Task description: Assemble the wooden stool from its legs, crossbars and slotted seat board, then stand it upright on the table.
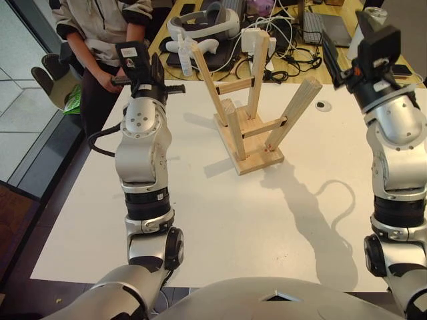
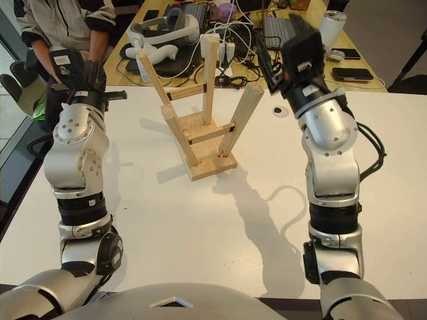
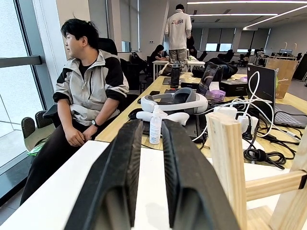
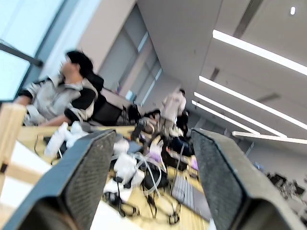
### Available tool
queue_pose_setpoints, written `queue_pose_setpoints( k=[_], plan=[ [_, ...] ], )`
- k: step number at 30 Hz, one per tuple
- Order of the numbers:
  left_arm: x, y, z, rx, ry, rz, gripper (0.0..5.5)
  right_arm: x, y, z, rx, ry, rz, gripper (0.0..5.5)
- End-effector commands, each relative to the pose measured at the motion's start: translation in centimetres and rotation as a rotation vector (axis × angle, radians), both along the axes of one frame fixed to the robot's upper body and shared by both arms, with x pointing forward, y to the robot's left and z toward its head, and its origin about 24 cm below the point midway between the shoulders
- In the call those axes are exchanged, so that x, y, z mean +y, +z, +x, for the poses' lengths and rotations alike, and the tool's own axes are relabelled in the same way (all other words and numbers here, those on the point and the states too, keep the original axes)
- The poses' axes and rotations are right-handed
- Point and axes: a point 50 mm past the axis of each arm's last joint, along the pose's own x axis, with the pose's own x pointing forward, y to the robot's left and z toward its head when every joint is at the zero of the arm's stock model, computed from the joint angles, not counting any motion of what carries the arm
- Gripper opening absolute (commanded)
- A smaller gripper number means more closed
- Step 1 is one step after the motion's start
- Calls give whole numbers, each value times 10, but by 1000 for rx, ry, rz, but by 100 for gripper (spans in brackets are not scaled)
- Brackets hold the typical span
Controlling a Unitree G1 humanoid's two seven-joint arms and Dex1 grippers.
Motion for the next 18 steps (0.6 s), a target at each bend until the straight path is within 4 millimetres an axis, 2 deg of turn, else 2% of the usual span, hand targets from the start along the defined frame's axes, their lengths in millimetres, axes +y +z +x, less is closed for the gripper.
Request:
queue_pose_setpoints(
  k=[1, 3, 6, 7, 14, 18],
  plan=[
    [-9, -4, -4, 3, -12, 14, 73, 6, -25, -12, 164, 60, 44, 295],
    [-14, -3, -4, -3, -22, 27, 73, 14, -29, -17, 202, 112, 79, 295],
    [-17, -3, -6, -12, -20, 39, 73, 28, -18, -29, 174, 265, 152, 295],
    [-18, -4, -7, -12, -20, 43, 73, 28, -20, -30, 191, 268, 143, 295],
    [-24, -8, -9, -3, -40, 68, 73, 13, -31, -23, 277, 140, 142, 295],
    [-26, -8, -7, -3, -53, 78, 73, 7, -47, -16, 365, 58, 132, 295]
  ],
)
